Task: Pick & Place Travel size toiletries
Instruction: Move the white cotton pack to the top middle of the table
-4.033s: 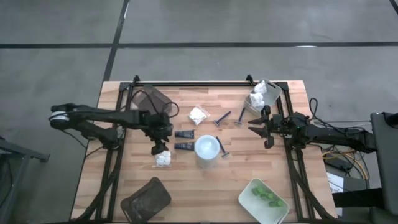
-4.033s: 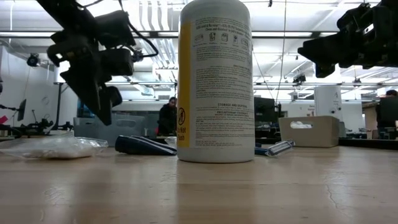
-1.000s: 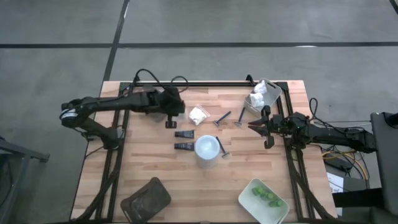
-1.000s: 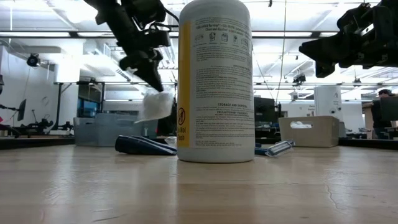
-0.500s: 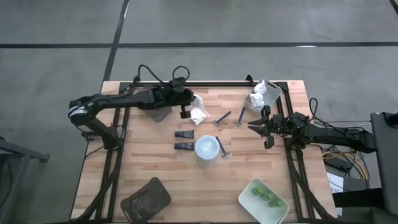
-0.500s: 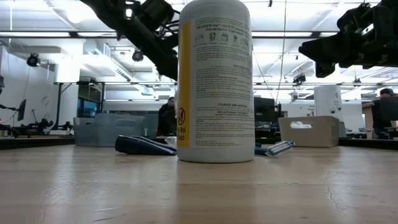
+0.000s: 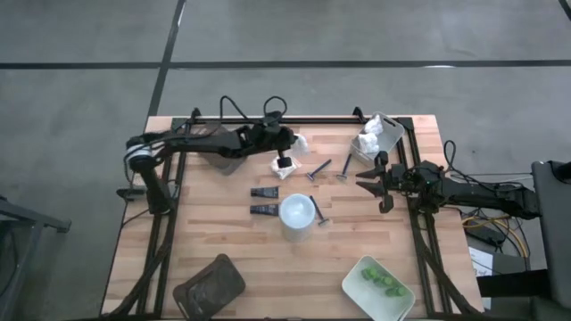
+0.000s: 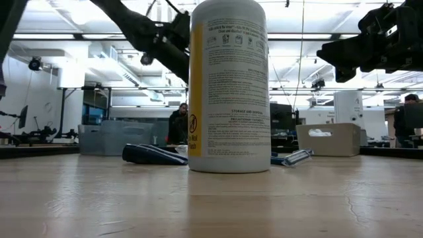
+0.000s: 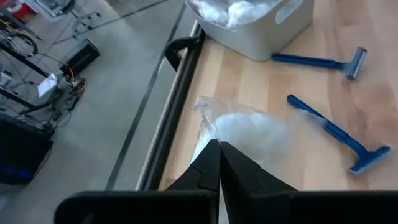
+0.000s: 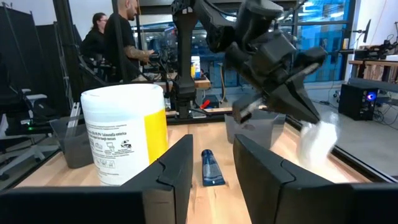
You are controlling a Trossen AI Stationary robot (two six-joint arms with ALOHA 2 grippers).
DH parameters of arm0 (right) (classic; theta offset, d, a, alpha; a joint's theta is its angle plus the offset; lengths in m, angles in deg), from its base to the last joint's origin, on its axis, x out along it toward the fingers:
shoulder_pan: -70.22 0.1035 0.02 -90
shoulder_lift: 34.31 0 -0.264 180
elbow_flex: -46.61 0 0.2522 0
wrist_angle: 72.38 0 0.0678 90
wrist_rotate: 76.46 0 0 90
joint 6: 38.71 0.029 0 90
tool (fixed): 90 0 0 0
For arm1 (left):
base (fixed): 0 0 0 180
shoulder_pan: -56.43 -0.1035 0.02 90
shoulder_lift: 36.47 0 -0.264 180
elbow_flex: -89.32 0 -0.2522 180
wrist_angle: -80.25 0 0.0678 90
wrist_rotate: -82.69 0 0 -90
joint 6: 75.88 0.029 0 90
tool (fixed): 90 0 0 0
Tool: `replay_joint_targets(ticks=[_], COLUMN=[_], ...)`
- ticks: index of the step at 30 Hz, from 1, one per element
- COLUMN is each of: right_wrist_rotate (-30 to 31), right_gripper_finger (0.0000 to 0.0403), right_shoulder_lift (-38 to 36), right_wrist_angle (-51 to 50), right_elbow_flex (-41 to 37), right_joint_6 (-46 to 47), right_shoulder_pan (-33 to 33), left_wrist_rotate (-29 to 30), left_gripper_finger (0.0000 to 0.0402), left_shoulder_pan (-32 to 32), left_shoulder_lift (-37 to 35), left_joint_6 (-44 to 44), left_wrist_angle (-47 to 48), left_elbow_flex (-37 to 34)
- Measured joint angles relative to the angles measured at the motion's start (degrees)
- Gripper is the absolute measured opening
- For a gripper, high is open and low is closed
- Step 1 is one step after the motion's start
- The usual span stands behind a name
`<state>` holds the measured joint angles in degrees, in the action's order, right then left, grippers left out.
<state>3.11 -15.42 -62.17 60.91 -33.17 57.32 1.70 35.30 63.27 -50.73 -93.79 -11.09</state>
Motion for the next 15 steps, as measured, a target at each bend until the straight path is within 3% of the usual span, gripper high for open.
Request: replay_joint_targets(ticks=[15], right_wrist_rotate=[0.0], right_gripper_finger=[0.0149], right_shoulder_lift=[0.0], right_wrist_angle=[0.0], right_elbow_flex=[0.0], right_joint_6=[0.0], right_shoulder_pan=[0.0], left_wrist_rotate=[-0.3], left_gripper_finger=[0.0009], left_shoulder_pan=[-0.2], left_shoulder_lift=[15.7], left_joint_6=[-0.9], left_wrist_angle=[1.7], left_elbow_flex=[16.1])
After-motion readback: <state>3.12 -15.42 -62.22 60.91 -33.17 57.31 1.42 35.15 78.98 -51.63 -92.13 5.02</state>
